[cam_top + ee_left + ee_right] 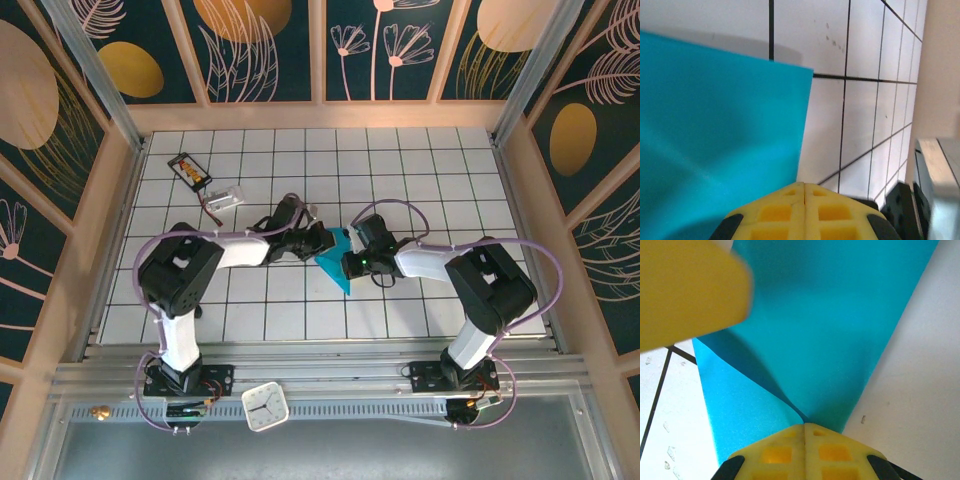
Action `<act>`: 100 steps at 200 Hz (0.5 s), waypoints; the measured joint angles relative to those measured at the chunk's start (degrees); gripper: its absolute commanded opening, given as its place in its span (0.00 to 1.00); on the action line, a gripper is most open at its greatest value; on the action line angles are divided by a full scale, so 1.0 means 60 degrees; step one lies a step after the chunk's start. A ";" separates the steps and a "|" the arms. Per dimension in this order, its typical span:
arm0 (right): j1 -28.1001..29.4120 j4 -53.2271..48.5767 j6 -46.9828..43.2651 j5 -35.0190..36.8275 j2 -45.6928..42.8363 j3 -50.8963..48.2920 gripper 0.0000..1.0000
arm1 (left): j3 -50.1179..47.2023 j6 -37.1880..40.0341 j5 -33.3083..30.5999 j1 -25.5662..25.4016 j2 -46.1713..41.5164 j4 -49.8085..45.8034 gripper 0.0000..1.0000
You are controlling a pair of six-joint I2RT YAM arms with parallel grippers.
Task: Fold a paper plane with a square sheet of paper (pick it up from the middle)
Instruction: Third fold the triangle at the center of the table.
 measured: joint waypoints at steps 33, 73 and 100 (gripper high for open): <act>0.0000 -0.0066 -0.0033 -0.0004 0.0000 0.0047 0.00 | 0.1581 0.1151 -0.0138 0.0051 0.1326 -0.1293 0.01; 0.0000 -0.0342 -0.0076 0.0029 0.0018 0.0204 0.00 | 0.2430 0.2280 -0.0073 0.0095 0.1792 -0.2404 0.00; 0.0000 -0.0532 -0.0102 0.0029 0.0073 0.0328 0.00 | 0.2681 0.2867 -0.0047 0.0095 0.1869 -0.2794 0.00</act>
